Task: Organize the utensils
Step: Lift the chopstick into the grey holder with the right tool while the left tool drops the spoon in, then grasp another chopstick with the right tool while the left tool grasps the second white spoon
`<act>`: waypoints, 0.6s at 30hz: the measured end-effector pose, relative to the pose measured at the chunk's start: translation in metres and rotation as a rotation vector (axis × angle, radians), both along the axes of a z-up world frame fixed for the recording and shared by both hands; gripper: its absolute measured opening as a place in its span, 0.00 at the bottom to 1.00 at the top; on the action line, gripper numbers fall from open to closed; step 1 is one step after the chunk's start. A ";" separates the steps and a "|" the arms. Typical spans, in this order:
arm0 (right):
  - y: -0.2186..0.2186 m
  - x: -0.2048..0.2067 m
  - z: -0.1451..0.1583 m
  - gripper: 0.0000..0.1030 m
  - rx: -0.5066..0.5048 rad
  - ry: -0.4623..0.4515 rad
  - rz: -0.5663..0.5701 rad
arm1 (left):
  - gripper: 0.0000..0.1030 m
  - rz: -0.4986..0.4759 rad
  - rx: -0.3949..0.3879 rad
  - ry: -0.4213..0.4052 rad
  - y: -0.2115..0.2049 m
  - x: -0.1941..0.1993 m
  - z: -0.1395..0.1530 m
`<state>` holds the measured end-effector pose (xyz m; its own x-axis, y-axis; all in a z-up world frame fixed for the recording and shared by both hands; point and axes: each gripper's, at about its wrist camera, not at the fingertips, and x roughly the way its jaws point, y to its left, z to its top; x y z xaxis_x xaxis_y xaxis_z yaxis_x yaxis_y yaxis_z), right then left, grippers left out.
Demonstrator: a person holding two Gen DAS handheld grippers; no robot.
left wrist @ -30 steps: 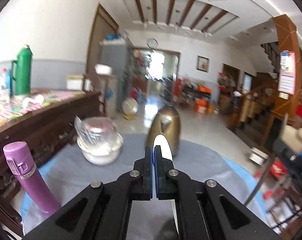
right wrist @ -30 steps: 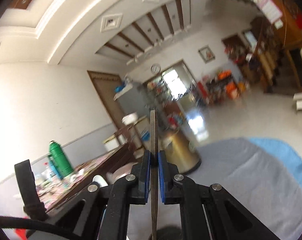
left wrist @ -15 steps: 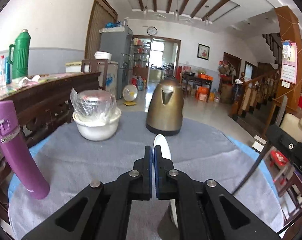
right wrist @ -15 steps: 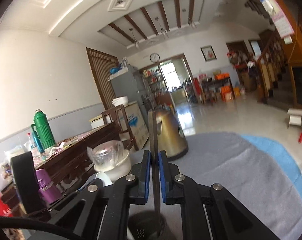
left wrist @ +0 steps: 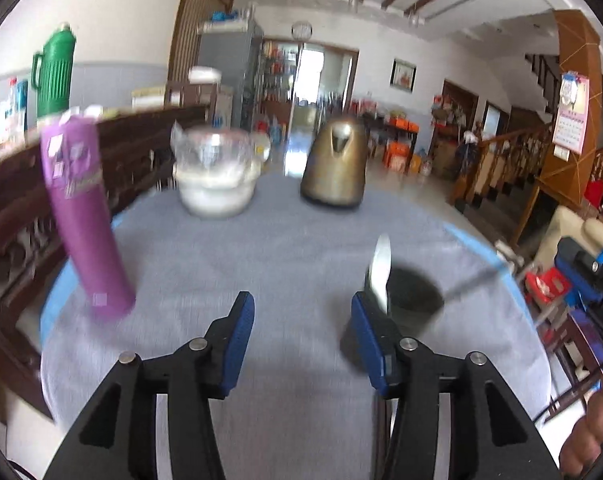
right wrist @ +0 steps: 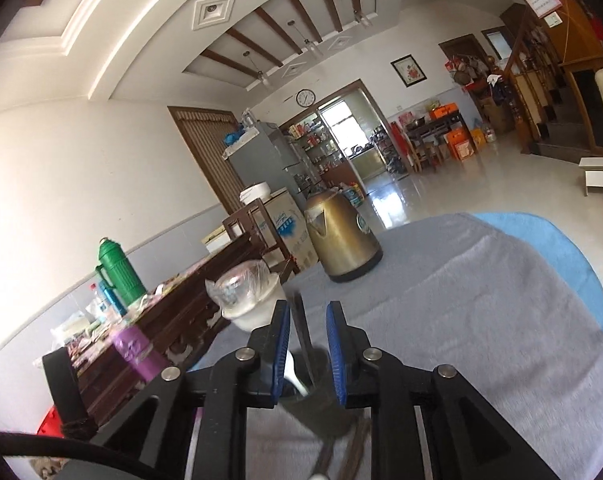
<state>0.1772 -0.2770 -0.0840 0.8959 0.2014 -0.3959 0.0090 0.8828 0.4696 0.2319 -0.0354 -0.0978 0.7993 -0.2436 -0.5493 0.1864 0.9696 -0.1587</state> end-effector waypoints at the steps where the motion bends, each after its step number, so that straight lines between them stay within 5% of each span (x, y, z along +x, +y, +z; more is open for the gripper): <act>1: -0.001 -0.004 -0.003 0.21 0.005 0.009 0.006 | 0.51 -0.007 -0.003 0.032 0.001 -0.005 -0.008; 10: -0.024 -0.018 -0.072 0.21 0.118 0.157 0.072 | 0.51 -0.122 0.005 0.235 -0.019 -0.036 -0.059; 18: -0.044 -0.020 -0.111 0.23 0.199 0.209 0.054 | 0.50 -0.263 0.035 0.246 -0.050 -0.046 -0.063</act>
<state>0.1573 -0.3214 -0.1952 0.7849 0.3388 -0.5188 0.0793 0.7755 0.6263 0.1857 -0.0857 -0.1609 0.5544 -0.4007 -0.7295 0.3904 0.8993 -0.1972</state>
